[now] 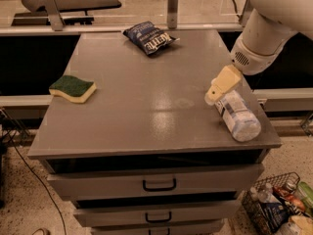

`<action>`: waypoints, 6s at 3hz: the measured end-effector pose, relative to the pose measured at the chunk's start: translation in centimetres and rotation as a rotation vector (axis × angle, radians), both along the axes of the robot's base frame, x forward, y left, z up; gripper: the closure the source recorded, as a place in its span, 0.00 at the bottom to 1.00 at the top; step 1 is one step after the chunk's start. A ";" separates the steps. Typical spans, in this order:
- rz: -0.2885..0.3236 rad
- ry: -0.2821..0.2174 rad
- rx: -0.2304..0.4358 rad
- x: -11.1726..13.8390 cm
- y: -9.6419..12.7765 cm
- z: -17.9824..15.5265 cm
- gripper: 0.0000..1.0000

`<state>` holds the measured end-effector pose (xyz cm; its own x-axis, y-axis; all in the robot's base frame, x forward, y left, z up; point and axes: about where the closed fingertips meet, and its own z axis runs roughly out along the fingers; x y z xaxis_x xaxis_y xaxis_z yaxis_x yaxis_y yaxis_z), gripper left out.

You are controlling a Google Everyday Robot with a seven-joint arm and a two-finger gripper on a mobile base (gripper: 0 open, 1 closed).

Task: Place blue plastic bottle upright

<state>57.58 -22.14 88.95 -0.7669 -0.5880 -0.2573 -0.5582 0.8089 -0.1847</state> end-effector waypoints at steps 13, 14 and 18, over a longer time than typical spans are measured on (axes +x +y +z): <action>0.145 -0.539 0.463 7.3 10.7 8.1 1.00; 0.138 -0.644 0.654 10.0 11.7 9.8 1.00; 0.350 -0.944 0.945 14.7 15.2 9.2 1.00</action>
Offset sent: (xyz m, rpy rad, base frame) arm -0.0076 0.0149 -0.0606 0.1317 0.0788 -0.3254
